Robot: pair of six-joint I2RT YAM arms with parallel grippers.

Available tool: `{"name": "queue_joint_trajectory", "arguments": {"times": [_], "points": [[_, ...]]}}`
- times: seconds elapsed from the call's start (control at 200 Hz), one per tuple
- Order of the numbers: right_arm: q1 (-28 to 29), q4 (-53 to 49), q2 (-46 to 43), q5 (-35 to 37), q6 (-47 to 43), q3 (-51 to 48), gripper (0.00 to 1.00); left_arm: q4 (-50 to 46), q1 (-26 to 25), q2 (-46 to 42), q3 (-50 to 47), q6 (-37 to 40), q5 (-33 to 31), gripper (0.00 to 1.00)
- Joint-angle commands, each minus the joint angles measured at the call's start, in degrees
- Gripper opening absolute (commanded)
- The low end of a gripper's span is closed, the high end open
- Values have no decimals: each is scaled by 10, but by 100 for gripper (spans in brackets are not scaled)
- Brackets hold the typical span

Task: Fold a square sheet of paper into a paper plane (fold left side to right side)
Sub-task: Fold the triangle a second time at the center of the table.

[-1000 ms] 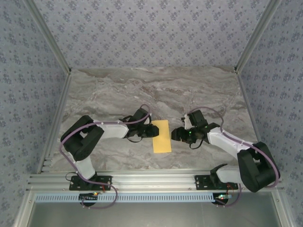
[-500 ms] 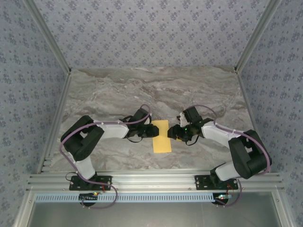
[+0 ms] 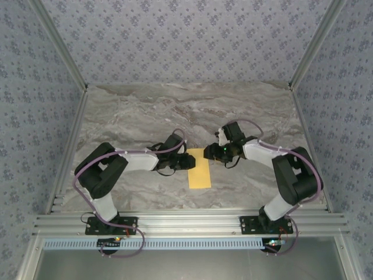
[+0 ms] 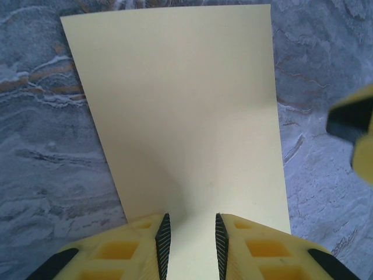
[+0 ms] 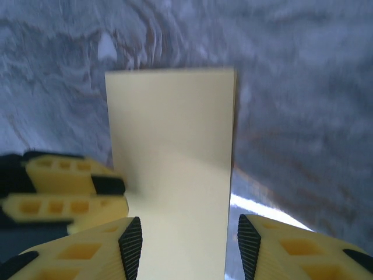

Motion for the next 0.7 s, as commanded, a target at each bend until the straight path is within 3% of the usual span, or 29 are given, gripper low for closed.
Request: {"name": "queue_joint_trajectory", "arguments": {"times": [0.0,0.31,0.695], "points": [[-7,34,41,-7,-20,34,51,-13,-6,-15,-6,4,-8,28],[-7,28,114,15,-22,88,52,-9,-6,-15,-10,3,-8,28],[11,24,119,-4,2,84,51,-2,-6,-15,-14,1,-8,27]]}}
